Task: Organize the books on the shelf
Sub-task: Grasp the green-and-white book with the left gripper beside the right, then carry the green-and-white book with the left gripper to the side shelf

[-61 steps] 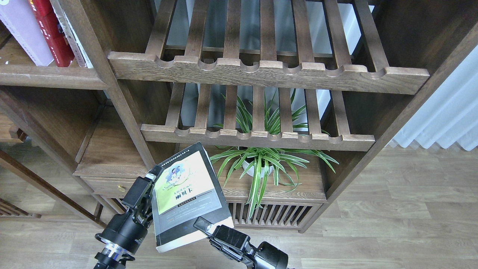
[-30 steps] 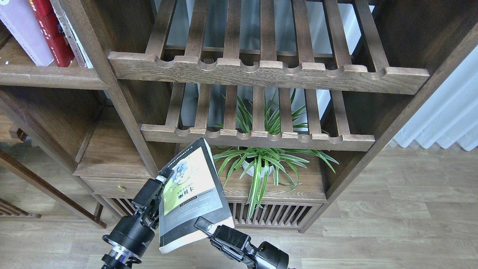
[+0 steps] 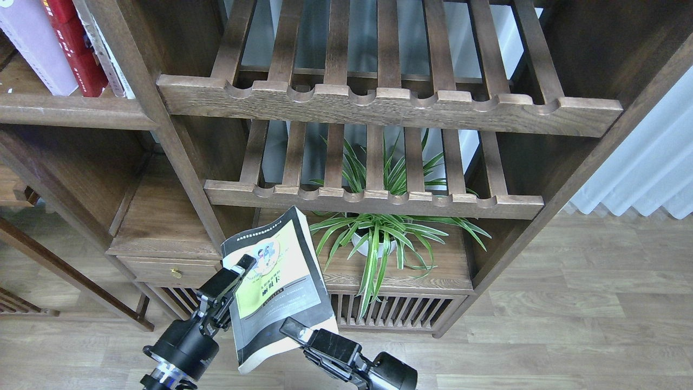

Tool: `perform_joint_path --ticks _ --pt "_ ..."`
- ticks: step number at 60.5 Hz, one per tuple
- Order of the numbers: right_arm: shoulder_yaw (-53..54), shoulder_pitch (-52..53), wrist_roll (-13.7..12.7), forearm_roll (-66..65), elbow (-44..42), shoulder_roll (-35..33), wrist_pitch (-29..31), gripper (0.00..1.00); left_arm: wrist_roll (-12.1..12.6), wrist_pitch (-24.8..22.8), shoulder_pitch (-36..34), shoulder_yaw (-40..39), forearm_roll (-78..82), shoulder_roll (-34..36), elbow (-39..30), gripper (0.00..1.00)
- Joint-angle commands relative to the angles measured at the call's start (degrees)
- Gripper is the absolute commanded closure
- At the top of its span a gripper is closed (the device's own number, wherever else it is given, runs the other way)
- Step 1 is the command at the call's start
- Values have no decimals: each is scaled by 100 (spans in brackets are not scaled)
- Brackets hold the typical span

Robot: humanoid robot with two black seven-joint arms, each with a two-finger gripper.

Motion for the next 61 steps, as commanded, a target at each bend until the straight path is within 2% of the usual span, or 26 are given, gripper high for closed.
perform_joint_path --ticks 1,13,18,21,24,25,27,31,34,40,61 --pt "20 116 11 24 -62 1 3 86 19 1 14 69 2 234 -117 91" --pt "20 204 20 33 -141 1 3 86 19 1 14 51 2 410 -144 90" --pt "29 204 20 33 -141 1 3 82 28 1 14 42 11 454 -161 90" --pt "29 204 20 24 -141 1 3 73 28 1 14 42 11 472 -161 90" --pt "29 204 29 -11 -150 1 3 52 28 1 14 42 20 480 -161 90" --pt "29 204 20 -37 -150 1 3 41 37 1 14 42 29 481 -161 90" --pt "29 204 20 -63 -150 1 3 32 28 1 14 42 37 489 -161 90" --pt "47 204 38 -195 -150 1 3 26 28 1 14 25 38 498 -161 90" --pt "73 204 55 -265 -150 1 3 14 37 1 14 -36 46 516 -161 90" --pt "82 195 64 -266 -150 1 3 3 54 1 23 -168 55 665 -170 90" --pt "117 178 64 -274 -308 1 3 1 98 1 172 -1073 90 2062 -513 90"
